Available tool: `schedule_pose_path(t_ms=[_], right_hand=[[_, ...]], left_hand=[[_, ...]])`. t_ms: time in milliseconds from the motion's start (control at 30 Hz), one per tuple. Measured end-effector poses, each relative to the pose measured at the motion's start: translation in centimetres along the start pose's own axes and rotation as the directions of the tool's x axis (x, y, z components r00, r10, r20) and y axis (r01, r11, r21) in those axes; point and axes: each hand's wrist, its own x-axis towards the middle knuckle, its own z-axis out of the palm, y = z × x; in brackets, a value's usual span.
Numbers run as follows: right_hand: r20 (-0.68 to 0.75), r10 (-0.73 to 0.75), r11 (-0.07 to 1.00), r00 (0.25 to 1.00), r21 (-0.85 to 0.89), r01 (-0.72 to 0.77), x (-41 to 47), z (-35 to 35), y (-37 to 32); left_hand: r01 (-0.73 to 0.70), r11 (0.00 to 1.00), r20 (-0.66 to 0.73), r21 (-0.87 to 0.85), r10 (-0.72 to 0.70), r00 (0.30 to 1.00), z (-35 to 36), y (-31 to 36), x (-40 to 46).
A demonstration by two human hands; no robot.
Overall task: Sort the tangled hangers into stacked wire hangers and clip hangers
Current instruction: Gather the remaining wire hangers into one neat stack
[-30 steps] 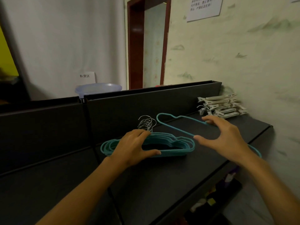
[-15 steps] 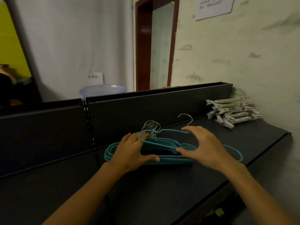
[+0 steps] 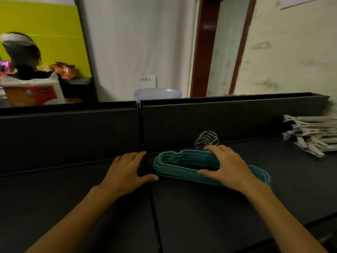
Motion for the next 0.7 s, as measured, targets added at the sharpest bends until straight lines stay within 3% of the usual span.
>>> schedule_pose_path(t_ms=[133, 300, 500, 700], right_hand=[[-0.023, -0.035, 0.996, 0.999, -0.081, 0.033, -0.5, 0.1, -0.3], [-0.171, -0.182, 0.982, 0.968, -0.073, 0.172, 0.2, 0.3, -4.6], [-0.031, -0.324, 0.938, 0.945, -0.143, 0.317, 1.7, 4.1, -14.6], [0.051, -0.364, 0.921, 0.93, -0.132, 0.368, 2.0, 7.9, -26.2]], left_hand=[[0.019, 1.0, 0.007, -0.022, -0.019, 1.0, 0.0, 0.0, -1.3], [0.037, 0.999, 0.008, 0.001, -0.037, 0.999, -1.0, -1.4, -4.1], [0.158, 0.986, 0.045, 0.061, -0.161, 0.986, -4.2, -7.5, -10.0], [0.269, 0.954, -0.023, 0.133, -0.268, 0.963, -8.2, -17.3, -18.7]])
